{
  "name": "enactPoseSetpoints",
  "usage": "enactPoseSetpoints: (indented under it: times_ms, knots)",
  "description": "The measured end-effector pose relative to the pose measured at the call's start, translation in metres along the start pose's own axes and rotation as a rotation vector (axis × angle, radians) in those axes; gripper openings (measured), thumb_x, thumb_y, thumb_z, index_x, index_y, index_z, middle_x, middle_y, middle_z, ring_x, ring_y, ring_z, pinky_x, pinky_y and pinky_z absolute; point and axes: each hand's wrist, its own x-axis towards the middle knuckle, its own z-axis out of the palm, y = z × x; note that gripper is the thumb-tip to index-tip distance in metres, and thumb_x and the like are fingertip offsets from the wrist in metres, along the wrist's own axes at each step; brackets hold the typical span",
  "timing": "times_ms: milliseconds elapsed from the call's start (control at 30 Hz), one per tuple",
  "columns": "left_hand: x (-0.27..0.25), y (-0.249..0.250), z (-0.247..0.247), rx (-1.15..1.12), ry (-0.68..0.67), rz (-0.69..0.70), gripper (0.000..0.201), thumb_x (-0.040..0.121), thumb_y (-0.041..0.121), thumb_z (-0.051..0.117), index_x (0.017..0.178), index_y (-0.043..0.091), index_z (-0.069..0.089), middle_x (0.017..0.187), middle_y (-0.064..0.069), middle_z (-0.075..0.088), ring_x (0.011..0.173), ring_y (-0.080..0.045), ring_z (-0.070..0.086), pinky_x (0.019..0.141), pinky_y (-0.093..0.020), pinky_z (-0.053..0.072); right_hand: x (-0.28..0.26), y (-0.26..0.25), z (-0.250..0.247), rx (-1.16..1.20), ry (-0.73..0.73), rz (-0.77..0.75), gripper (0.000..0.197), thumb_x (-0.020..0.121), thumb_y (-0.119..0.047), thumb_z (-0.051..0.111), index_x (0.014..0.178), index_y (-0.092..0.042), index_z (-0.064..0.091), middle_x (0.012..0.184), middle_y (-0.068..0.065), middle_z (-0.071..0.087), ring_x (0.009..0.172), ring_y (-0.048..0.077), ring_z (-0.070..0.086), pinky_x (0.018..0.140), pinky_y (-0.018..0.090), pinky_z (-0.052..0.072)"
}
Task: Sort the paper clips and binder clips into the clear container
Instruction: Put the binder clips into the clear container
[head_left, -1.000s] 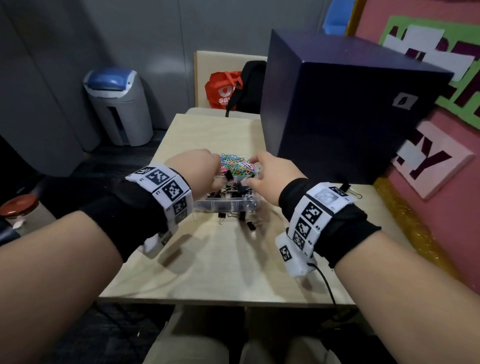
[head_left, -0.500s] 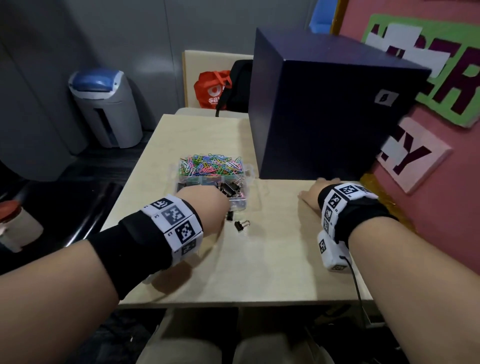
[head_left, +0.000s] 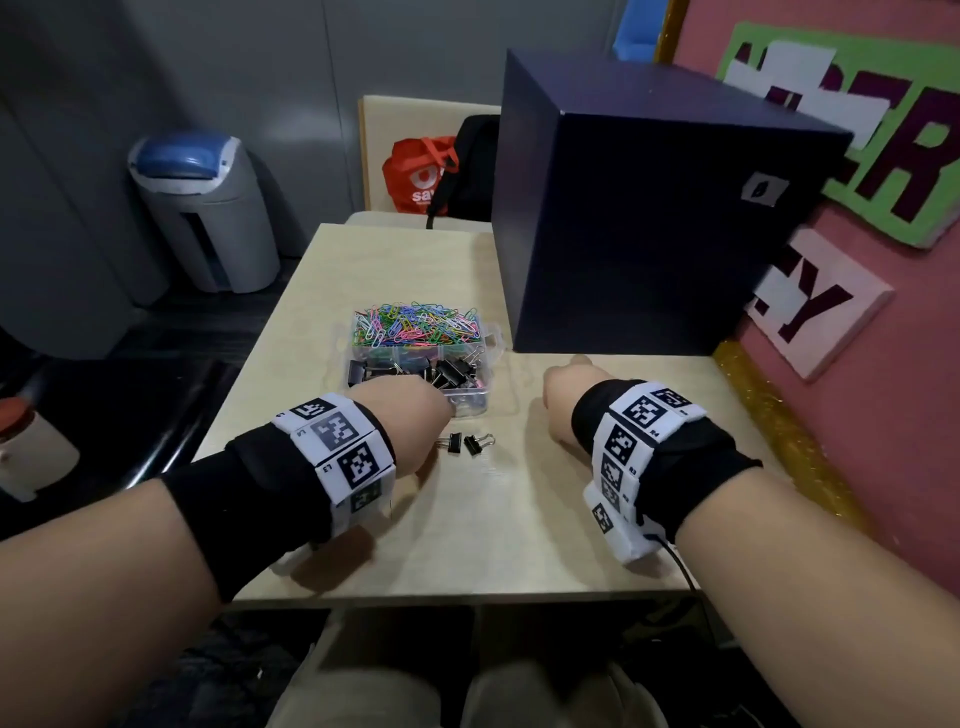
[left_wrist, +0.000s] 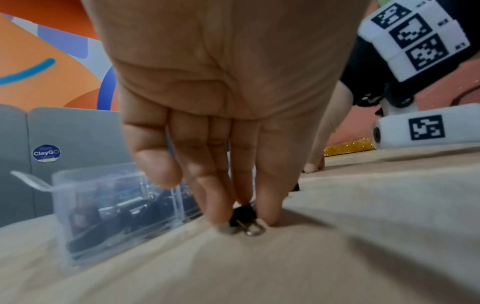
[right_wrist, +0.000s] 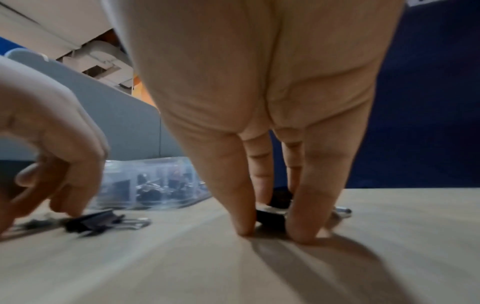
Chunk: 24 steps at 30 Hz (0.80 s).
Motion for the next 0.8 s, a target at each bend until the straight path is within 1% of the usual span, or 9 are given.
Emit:
enactPoseSetpoints:
  times_ms: [33, 133, 233, 333, 433, 500, 633, 733, 800]
  knots:
    - [-0.002, -0.002, 0.002, 0.0, 0.019, -0.008, 0.02, 0.089, 0.014, 0.054, 0.105, 0.013, 0.066, 0.083, -0.001, 0.055, 0.077, -0.024, 0.055, 0.061, -0.028, 0.041, 0.001, -0.002, 0.003, 0.033, 0.011, -0.011, 0.042, 0.092, -0.016, 0.055, 0.132, -0.007, 0.046, 0.131, 0.013, 0.048, 0.121, 0.03, 0.05, 0.096, 0.037, 0.043]
    - [-0.006, -0.006, 0.006, 0.022, 0.019, -0.035, 0.02, 0.089, 0.018, 0.056, 0.106, 0.015, 0.065, 0.083, 0.0, 0.054, 0.086, -0.024, 0.063, 0.061, -0.028, 0.042, 0.0, -0.011, 0.005, 0.114, -0.024, 0.01, 0.058, 0.086, -0.015, 0.061, 0.136, -0.007, 0.032, 0.131, 0.013, 0.042, 0.116, 0.035, 0.054, 0.094, 0.042, 0.05]
    - [-0.006, -0.008, 0.01, 0.026, 0.015, -0.022, 0.021, 0.09, 0.016, 0.055, 0.107, 0.013, 0.066, 0.082, 0.0, 0.055, 0.079, -0.024, 0.058, 0.06, -0.028, 0.041, 0.0, -0.013, -0.002, -0.009, -0.019, -0.06, 0.045, 0.095, -0.021, 0.051, 0.136, -0.007, 0.041, 0.135, 0.012, 0.044, 0.123, 0.029, 0.052, 0.098, 0.034, 0.044]
    - [-0.007, -0.007, 0.007, -0.008, -0.012, -0.018, 0.022, 0.09, 0.016, 0.053, 0.106, 0.01, 0.067, 0.081, -0.002, 0.055, 0.075, -0.024, 0.054, 0.06, -0.028, 0.041, -0.003, -0.011, -0.003, -0.057, 0.001, -0.082, 0.042, 0.097, -0.022, 0.047, 0.136, -0.008, 0.041, 0.138, 0.011, 0.041, 0.128, 0.028, 0.045, 0.101, 0.032, 0.039]
    - [-0.008, -0.004, 0.001, -0.063, -0.048, -0.03, 0.024, 0.089, 0.027, 0.059, 0.104, 0.01, 0.067, 0.083, -0.002, 0.056, 0.075, -0.023, 0.053, 0.062, -0.028, 0.044, -0.002, -0.015, 0.002, 0.052, 0.041, -0.099, 0.043, 0.09, -0.018, 0.055, 0.13, -0.01, 0.044, 0.126, 0.01, 0.051, 0.097, 0.027, 0.055, 0.078, 0.032, 0.048]
    - [-0.009, -0.002, 0.0, -0.081, -0.047, -0.033, 0.025, 0.088, 0.029, 0.06, 0.102, 0.01, 0.067, 0.081, -0.003, 0.055, 0.075, -0.023, 0.053, 0.062, -0.029, 0.044, -0.001, -0.018, 0.007, 0.118, 0.067, -0.126, 0.041, 0.085, -0.016, 0.06, 0.124, -0.011, 0.046, 0.108, 0.009, 0.054, 0.082, 0.025, 0.052, 0.062, 0.03, 0.046]
    - [-0.009, -0.004, 0.003, -0.118, 0.009, -0.038, 0.012, 0.086, 0.021, 0.058, 0.085, 0.011, 0.064, 0.065, 0.0, 0.048, 0.069, -0.023, 0.052, 0.057, -0.027, 0.041, -0.001, -0.019, 0.009, 0.216, 0.113, -0.136, 0.034, 0.081, -0.012, 0.062, 0.112, -0.014, 0.047, 0.104, 0.008, 0.057, 0.076, 0.025, 0.054, 0.052, 0.026, 0.042]
    - [-0.009, -0.014, 0.002, -0.219, 0.065, -0.045, 0.014, 0.083, 0.018, 0.058, 0.088, 0.011, 0.069, 0.077, -0.002, 0.062, 0.071, -0.022, 0.056, 0.056, -0.027, 0.043, 0.001, -0.018, 0.0, 0.347, 0.156, -0.134, 0.037, 0.081, -0.013, 0.066, 0.111, -0.016, 0.044, 0.108, 0.01, 0.062, 0.077, 0.025, 0.058, 0.047, 0.025, 0.04]
    - [-0.011, -0.024, -0.002, -0.291, 0.167, -0.066, 0.015, 0.084, 0.02, 0.058, 0.09, 0.012, 0.069, 0.087, -0.004, 0.068, 0.075, -0.023, 0.057, 0.061, -0.029, 0.045, 0.002, -0.018, -0.009, 0.435, 0.23, -0.156, 0.035, 0.08, -0.016, 0.068, 0.104, -0.02, 0.043, 0.108, 0.009, 0.064, 0.085, 0.026, 0.063, 0.053, 0.026, 0.043]
